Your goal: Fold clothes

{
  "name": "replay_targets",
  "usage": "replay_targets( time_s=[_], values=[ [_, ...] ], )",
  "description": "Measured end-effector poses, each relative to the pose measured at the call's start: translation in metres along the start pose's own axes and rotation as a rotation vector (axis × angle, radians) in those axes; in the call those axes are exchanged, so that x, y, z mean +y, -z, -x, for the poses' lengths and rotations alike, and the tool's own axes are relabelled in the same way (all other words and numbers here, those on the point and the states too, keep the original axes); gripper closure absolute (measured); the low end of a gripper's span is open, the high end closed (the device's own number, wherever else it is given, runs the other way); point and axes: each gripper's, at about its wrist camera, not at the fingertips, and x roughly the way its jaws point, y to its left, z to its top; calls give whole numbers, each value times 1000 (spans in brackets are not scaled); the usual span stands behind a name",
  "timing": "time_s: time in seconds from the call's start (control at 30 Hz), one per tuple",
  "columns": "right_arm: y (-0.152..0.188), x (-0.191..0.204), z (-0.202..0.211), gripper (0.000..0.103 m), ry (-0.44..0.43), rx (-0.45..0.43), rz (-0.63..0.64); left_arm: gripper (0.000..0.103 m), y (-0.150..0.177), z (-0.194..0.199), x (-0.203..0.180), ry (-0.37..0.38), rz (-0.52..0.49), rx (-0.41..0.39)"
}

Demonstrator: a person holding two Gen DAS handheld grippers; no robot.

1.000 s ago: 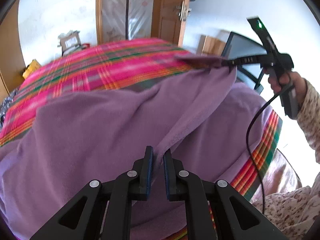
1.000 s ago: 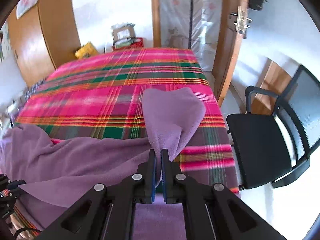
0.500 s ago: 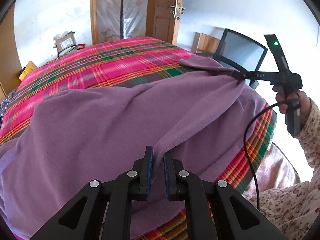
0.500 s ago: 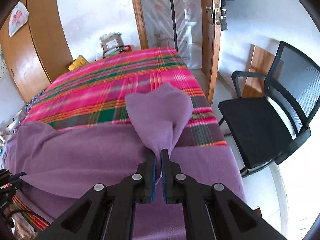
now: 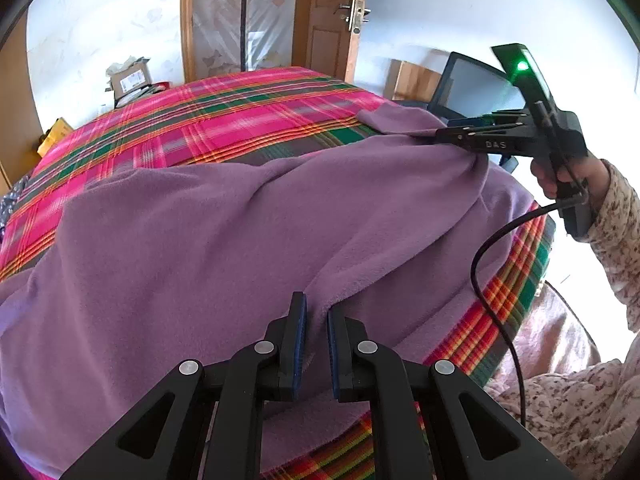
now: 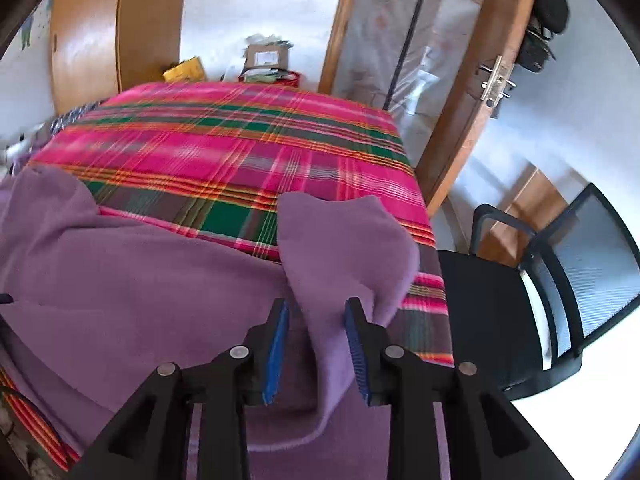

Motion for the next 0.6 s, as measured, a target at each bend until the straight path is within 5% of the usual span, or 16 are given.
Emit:
replay_targets(
  time_s=[0.47,0.6],
  values=[
    [-10,16,-32,73,45,67,115,93,-2,-6,0,-3,7,12],
    [-10,11,-32,97,28,55,84,93,-2,-7,0,-4,6,14]
  ],
)
